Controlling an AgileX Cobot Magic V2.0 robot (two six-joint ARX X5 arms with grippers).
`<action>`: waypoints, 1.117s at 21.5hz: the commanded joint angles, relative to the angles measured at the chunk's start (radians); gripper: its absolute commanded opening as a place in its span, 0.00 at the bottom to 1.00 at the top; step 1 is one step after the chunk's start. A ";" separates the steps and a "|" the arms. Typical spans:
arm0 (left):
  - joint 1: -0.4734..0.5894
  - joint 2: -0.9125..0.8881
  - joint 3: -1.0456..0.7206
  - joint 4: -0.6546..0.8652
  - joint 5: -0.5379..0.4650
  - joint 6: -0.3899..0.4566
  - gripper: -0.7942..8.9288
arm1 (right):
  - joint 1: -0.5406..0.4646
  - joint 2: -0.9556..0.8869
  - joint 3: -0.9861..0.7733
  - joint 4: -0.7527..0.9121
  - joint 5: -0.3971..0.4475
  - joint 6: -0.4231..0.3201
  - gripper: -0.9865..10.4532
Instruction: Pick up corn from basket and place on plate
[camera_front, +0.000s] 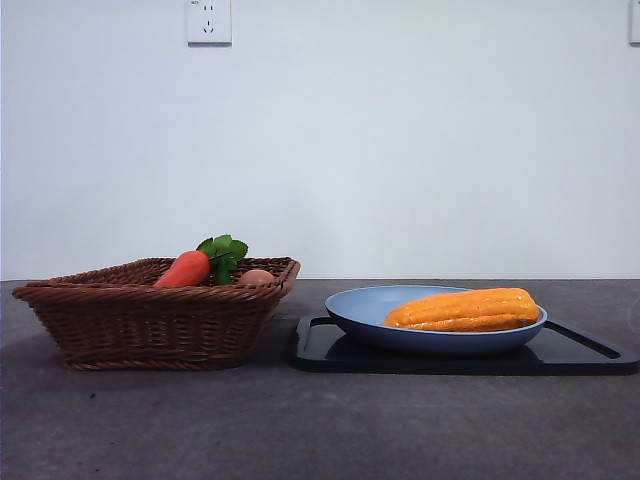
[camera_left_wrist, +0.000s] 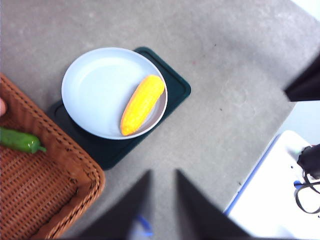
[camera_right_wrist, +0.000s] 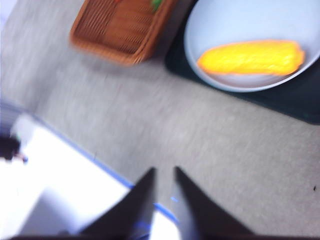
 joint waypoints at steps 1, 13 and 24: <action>-0.008 0.004 0.027 0.002 -0.002 0.003 0.09 | 0.008 -0.009 0.018 -0.009 0.004 -0.046 0.09; -0.008 0.004 0.027 0.018 -0.001 0.001 0.09 | 0.008 -0.008 0.018 0.033 -0.003 -0.038 0.09; 0.000 0.003 0.027 0.043 -0.025 0.058 0.09 | 0.008 -0.008 0.018 0.033 -0.003 -0.038 0.09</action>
